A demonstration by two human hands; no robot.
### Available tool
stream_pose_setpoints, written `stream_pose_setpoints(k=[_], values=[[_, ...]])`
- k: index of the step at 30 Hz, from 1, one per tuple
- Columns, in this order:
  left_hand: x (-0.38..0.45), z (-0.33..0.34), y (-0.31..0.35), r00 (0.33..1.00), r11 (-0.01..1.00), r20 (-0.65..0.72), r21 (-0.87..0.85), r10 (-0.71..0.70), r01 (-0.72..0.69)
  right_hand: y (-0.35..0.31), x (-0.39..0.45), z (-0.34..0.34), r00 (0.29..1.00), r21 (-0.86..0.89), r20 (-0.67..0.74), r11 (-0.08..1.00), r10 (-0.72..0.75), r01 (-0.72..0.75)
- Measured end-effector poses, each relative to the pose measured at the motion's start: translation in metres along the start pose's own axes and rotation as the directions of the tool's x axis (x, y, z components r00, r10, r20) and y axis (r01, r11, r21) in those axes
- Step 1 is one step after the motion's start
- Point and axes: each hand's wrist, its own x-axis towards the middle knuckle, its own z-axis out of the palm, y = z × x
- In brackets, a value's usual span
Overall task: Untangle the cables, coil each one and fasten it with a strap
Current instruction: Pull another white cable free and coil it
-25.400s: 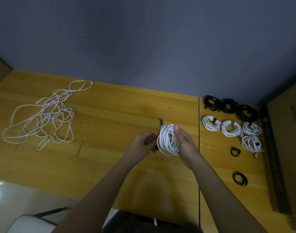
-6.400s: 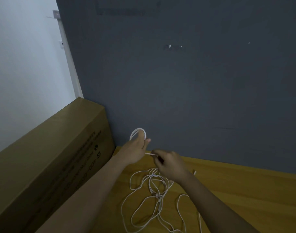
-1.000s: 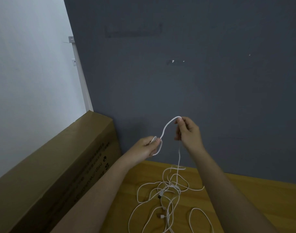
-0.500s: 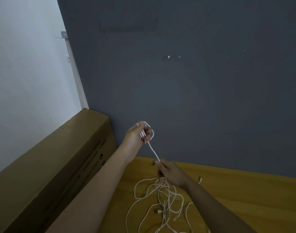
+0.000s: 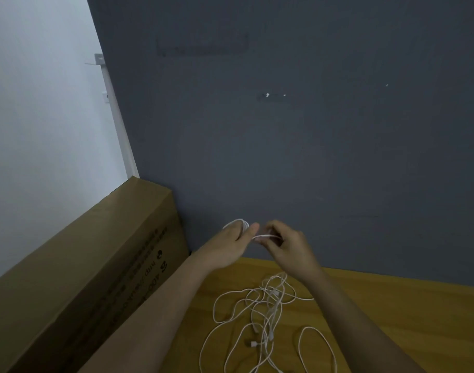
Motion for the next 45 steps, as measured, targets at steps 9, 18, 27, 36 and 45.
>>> stream_pose_setpoints(k=[9,18,27,36,45], values=[[-0.002,-0.017,0.018,0.994,0.946,0.068,-0.32,0.086,-0.06,0.038,-0.009,0.002,0.945,0.17,0.169,0.937,0.279,-0.306],[0.007,-0.029,0.027,0.989,0.869,-0.144,-0.483,0.046,-0.111,0.05,-0.021,0.01,0.885,0.274,0.092,0.843,0.456,-0.463],[0.017,-0.025,0.017,0.982,0.942,-0.186,-0.331,-0.018,-0.045,0.041,0.019,-0.026,0.877,0.191,0.167,0.858,0.451,-0.477],[0.016,-0.022,0.017,0.983,0.933,-0.184,-0.355,-0.007,-0.06,0.026,0.037,-0.036,0.885,0.361,0.056,0.817,0.463,-0.45],[0.01,-0.031,0.013,0.972,0.917,-0.228,-0.397,-0.047,-0.048,0.022,0.06,-0.057,0.944,0.021,0.08,0.946,0.32,-0.323]])
